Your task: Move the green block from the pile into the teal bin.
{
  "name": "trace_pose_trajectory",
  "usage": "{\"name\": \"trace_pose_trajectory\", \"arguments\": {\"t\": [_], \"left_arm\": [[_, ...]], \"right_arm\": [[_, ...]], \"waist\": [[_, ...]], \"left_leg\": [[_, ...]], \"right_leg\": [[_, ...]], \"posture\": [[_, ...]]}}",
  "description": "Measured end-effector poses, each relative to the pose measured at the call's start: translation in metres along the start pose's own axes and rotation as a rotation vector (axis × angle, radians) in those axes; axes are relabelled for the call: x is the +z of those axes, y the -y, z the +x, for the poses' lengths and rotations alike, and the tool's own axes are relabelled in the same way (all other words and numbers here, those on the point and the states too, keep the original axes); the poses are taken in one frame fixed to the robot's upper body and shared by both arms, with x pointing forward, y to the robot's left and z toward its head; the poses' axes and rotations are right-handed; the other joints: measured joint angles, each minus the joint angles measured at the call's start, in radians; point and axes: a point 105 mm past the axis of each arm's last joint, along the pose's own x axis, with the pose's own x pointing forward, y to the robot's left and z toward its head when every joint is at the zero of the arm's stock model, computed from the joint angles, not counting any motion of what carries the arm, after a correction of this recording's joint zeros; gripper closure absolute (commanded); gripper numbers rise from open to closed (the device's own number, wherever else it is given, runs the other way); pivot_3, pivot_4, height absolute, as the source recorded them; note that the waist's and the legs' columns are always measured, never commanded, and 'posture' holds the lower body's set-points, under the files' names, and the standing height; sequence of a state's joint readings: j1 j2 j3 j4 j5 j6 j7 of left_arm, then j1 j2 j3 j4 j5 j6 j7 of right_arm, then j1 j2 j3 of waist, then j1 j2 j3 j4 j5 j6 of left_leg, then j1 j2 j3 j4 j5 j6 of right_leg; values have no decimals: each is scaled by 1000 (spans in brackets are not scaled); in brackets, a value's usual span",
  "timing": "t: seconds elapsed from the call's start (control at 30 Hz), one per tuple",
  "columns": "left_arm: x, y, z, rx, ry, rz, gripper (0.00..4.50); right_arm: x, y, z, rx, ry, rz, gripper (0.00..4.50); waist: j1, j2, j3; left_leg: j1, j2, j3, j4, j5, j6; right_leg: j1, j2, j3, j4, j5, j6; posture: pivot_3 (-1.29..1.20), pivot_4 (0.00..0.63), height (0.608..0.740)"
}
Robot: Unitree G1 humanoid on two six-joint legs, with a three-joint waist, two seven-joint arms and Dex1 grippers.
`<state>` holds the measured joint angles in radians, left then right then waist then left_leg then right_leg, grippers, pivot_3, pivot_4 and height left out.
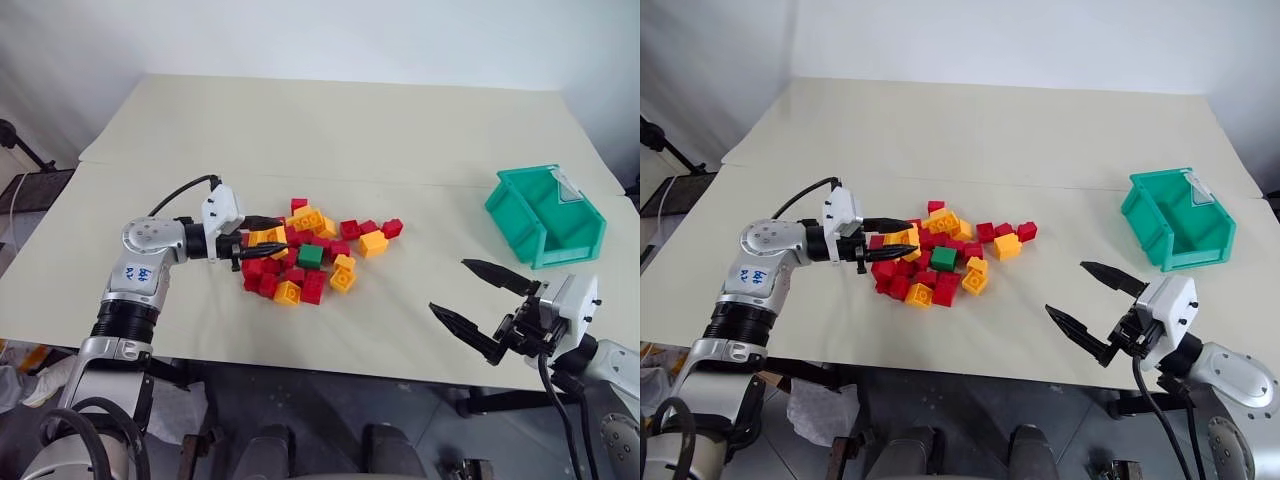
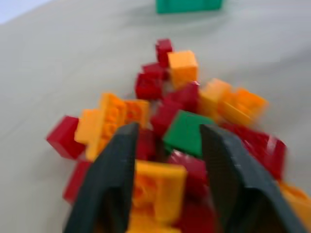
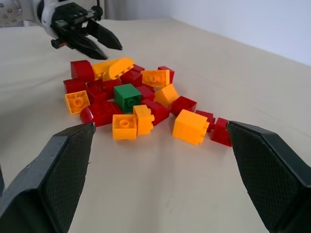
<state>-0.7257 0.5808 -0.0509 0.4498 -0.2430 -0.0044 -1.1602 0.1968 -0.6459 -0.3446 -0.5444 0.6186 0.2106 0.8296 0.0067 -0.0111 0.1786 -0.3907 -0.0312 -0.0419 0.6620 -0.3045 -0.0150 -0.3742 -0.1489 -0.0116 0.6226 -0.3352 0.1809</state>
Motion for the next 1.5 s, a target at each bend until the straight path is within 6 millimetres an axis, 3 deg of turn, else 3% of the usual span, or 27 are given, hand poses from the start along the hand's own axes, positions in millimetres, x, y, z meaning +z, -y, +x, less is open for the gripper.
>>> {"name": "trace_pose_trajectory", "arguments": {"t": [0.13,0.17,0.33,0.6,0.77,1.5], "left_arm": [[4,7,12,-52,-23,26,164],[5,9,17,-64,-29,21,26],[-1,14,35,-115,-127,22,26],[-2,1,54,-89,-223,1,26],[-7,2,57,-109,-251,-8,1168],[-12,-4,62,-230,-410,49,1168]], "right_arm": [[1,0,1,15,-4,-5,0],[2,0,2,18,-2,-6,0],[1,0,2,20,-7,-1,0],[0,-1,3,21,-13,7,0],[1,-4,5,31,-11,10,0],[3,-7,8,39,-5,19,0]], "waist": [[11,0,0],[13,0,0],[14,0,0],[13,0,0],[12,0,0],[6,0,0]], "left_leg": [[0,0,0,1,0,1],[0,0,0,1,0,1],[0,0,1,0,0,1],[0,-1,1,1,0,1],[0,0,1,1,0,1],[0,0,4,2,0,1]], "right_leg": [[0,0,0,0,0,0],[0,0,0,0,0,0],[0,0,0,1,0,0],[-1,0,0,1,0,0],[-1,0,0,2,0,0],[-1,0,0,3,0,0]], "posture": [[0,150,740],[0,150,740],[0,150,740],[0,150,740],[0,150,740],[0,150,740]]}}
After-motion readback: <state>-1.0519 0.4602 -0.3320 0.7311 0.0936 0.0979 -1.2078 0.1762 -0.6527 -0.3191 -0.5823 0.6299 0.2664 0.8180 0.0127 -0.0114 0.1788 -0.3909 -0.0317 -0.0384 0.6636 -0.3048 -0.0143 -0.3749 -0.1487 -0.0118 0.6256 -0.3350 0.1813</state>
